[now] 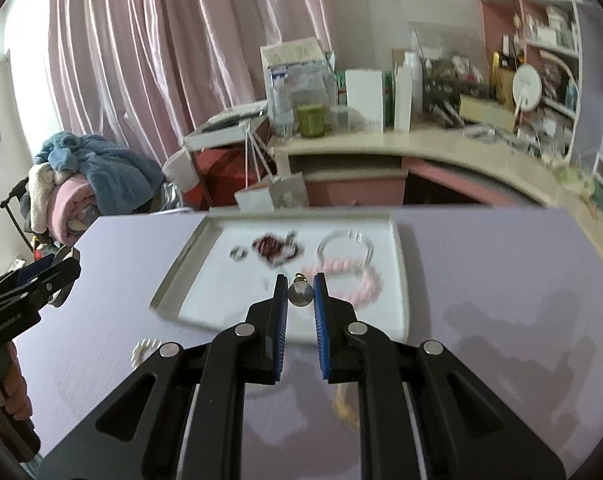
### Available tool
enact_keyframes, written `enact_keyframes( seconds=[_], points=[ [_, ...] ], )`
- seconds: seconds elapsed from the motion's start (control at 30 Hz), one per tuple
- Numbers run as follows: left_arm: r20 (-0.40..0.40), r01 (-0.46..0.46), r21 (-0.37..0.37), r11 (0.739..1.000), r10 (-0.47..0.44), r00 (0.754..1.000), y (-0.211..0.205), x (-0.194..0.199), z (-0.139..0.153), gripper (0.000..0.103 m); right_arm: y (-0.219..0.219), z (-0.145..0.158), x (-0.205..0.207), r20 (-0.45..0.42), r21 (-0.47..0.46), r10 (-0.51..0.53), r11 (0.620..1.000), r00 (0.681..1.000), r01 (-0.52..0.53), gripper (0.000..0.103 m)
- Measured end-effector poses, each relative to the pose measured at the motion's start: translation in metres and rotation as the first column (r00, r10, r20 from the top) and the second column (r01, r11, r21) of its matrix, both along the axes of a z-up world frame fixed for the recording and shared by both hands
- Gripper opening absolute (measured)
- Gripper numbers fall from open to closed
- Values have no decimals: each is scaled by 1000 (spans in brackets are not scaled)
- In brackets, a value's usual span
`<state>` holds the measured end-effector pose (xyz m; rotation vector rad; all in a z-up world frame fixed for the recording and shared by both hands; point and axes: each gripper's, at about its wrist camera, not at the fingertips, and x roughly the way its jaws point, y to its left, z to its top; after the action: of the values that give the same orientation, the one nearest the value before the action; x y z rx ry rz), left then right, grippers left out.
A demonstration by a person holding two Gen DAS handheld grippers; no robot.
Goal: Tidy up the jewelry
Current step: 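Carry the earring and silver cuff over the tray with both tools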
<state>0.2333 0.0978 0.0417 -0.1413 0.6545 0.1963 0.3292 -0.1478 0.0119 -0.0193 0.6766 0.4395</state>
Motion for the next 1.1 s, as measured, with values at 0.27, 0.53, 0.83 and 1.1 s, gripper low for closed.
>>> enact_keyframes(
  seconds=[0.27, 0.53, 0.83, 1.1],
  points=[
    [22, 55, 12, 998, -55, 998, 3, 59, 6, 67, 18, -5, 68, -48, -5, -3, 1000, 999, 3, 14],
    [-1, 76, -4, 997, -76, 997, 7, 104, -10, 67, 42, -48, 112, -172, -34, -32, 999, 985, 27, 14],
    [-26, 97, -16, 995, -97, 995, 5, 125, -27, 67, 43, -65, 138, -201, -59, -64, 997, 978, 53, 14],
    [-33, 99, -13, 995, -100, 994, 5, 131, -31, 67, 43, -66, 144, -198, -61, -69, 996, 978, 58, 14]
  ],
)
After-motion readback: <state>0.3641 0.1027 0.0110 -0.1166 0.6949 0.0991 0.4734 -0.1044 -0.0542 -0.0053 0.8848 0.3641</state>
